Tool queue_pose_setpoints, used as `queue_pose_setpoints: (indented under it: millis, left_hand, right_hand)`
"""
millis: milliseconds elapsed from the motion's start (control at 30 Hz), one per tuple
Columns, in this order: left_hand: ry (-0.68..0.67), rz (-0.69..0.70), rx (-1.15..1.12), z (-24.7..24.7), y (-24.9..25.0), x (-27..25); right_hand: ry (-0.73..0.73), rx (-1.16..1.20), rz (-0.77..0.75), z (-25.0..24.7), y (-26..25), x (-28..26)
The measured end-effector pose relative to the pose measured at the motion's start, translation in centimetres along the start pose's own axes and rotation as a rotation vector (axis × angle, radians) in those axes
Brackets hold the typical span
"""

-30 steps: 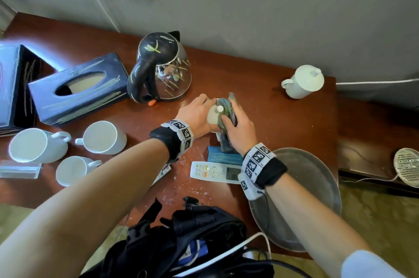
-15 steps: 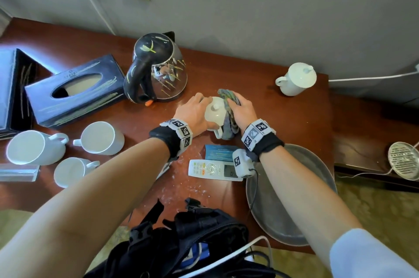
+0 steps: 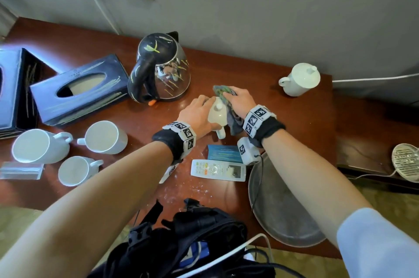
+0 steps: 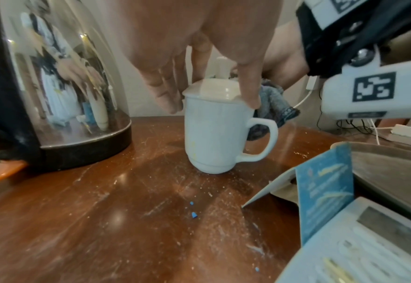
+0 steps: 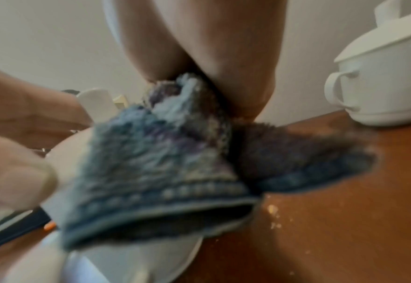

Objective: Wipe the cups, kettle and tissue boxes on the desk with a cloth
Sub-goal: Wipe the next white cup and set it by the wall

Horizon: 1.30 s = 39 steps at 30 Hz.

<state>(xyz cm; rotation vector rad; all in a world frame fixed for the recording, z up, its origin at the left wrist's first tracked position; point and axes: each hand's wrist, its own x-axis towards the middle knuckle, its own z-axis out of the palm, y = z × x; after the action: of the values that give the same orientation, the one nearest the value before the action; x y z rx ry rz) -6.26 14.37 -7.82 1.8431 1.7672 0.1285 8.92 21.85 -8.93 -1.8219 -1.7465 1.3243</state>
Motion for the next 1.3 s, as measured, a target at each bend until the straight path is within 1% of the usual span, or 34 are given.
queue_pose_setpoints:
  millis: [67,133,200,267,367,467,533,633,733,867,1033,1167,1300]
  left_hand:
    - [0.006,0.025,-0.016,-0.5,-0.1,-0.2]
    - [0.047,0.059,-0.038,-1.0,-0.1,-0.2]
    - [0.071,0.085,-0.022,-1.4,0.2,0.0]
    - [0.053,0.092,0.005,-1.6,0.8,0.4]
    - [0.035,0.07,0.05,-2.0,1.6,0.7]
    - [0.081,0.051,0.025,-2.8,1.5,0.4]
    - [0.134,0.045,-0.027,-3.8,0.9,-0.2]
    - [0.211,-0.004,-0.096,-5.1,-1.0,-1.5]
    - [0.238,-0.066,-0.104,-5.3,-3.2,-2.8]
    - [0.187,-0.147,-0.094,-3.7,-5.8,-3.7]
    - [0.058,-0.245,-0.036,-0.7,-7.5,-3.3]
    - [-0.004,-0.255,-0.005,0.7,-7.9,-2.5]
    - [-0.025,-0.255,0.013,1.0,-8.1,-2.0]
  right_hand:
    - [0.04,-0.032,0.008,-0.6,0.6,-0.2]
    - [0.094,-0.008,0.047,-1.0,1.6,-0.5]
    - [0.111,0.038,0.07,-1.1,2.4,-1.1]
    - [0.115,0.065,0.062,-1.2,2.6,-1.8]
    - [0.133,0.123,0.034,-0.8,2.6,-2.7]
    - [0.157,0.176,0.005,-0.6,2.4,-3.3]
    - [0.16,0.194,-0.012,-0.5,2.3,-3.6]
    - [0.138,0.206,-0.038,0.3,2.3,-3.6]
    - [0.132,0.2,-0.042,1.3,2.2,-3.6]
    - [0.153,0.202,-0.04,2.2,2.2,-3.5]
    - [0.175,0.143,-0.039,2.7,2.5,-3.4]
    - [0.189,0.142,-0.026,2.5,2.3,-3.6]
    - [0.21,0.131,-0.019,2.0,2.3,-4.0]
